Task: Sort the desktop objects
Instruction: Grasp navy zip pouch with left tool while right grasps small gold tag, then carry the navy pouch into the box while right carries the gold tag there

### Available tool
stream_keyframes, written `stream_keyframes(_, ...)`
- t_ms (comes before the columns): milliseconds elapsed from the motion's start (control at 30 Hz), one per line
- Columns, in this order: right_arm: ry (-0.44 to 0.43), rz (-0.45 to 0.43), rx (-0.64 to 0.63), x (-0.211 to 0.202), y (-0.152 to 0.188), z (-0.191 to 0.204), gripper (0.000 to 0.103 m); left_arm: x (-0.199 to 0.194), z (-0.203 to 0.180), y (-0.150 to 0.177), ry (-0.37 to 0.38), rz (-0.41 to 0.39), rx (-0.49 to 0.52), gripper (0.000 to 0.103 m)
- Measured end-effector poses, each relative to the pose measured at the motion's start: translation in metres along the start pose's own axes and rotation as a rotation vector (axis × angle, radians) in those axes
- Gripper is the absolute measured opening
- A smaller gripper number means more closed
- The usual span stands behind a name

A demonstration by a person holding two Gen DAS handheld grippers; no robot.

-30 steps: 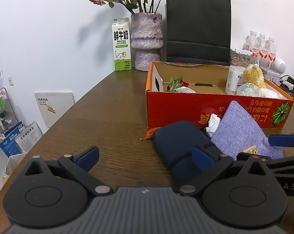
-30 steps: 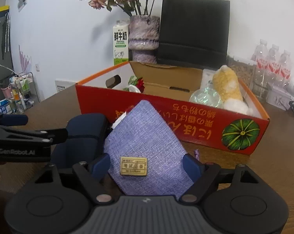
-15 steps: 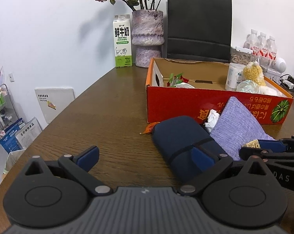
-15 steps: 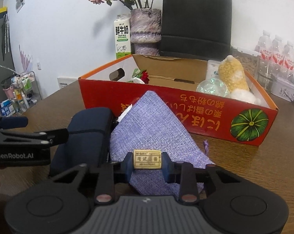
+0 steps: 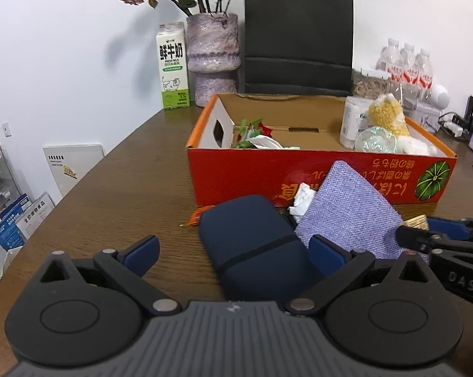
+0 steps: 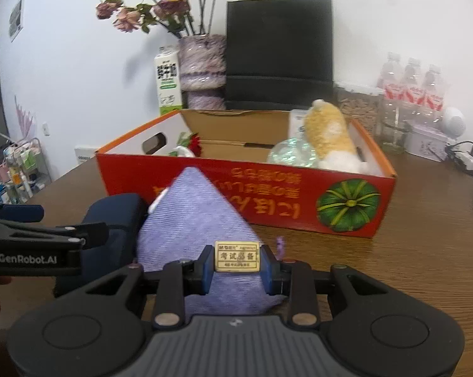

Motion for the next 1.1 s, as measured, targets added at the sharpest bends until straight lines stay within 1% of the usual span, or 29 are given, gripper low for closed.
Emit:
stream_keyframes(133, 0.024, -0.019, 0.016, -0.002, 0.0, -0.013, 0.029, 0.013, -0.007, -0.005, -0.038, 0.042, -0.006, 0.103)
stream_keyframes(267, 0.037, -0.026, 0.034, -0.003, 0.0, -0.023, 0.029, 0.022, -0.005, -0.006, -0.043, 0.072, -0.054, 0.103)
stream_keyframes(400, 0.033, -0.02, 0.045, -0.001, 0.002, -0.028, 0.029, 0.032, -0.004, -0.006, -0.043, 0.101, -0.087, 0.103)
stream_keyframes(467, 0.027, -0.021, 0.047, -0.002, 0.003, -0.028, 0.029, 0.035, -0.003, -0.005, -0.039, 0.113, -0.102, 0.099)
stream_keyframes(533, 0.023, -0.021, 0.046, -0.002, 0.004, -0.028, 0.029, 0.037, -0.001, -0.004, -0.023, 0.132, -0.132, 0.094)
stream_keyframes(567, 0.021, -0.019, 0.046, -0.001, 0.005, -0.028, 0.029, 0.038, 0.0, -0.003, -0.015, 0.135, -0.149, 0.093)
stream_keyframes(600, 0.02, -0.017, 0.047, -0.001, 0.005, -0.028, 0.029, 0.037, 0.0, -0.004, -0.018, 0.13, -0.15, 0.089)
stream_keyframes(633, 0.02, -0.016, 0.048, 0.0, 0.005, -0.028, 0.029, 0.037, -0.001, -0.004, -0.019, 0.128, -0.147, 0.082)
stream_keyframes(700, 0.021, -0.013, 0.048, 0.0, 0.005, -0.028, 0.029, 0.036, -0.001, -0.005, -0.027, 0.123, -0.144, 0.08)
stream_keyframes(900, 0.027, -0.015, 0.046, 0.0, 0.006, -0.028, 0.029, 0.029, 0.001, -0.002, 0.003, 0.112, -0.101, 0.071)
stream_keyframes(1100, 0.026, -0.031, 0.035, -0.004, 0.005, -0.025, 0.029, 0.018, 0.007, 0.005, 0.021, 0.076, -0.07, 0.068)
Point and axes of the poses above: each gripper's, at about its wrist camera, not at the fingertips, and x roughly the way its jaws point, z to its left, y to its underside, the point moved 2 cm from there along x, roughly the way its jaws point, and after that the axes turned 5 degrees about y, right-handed, at the moved point
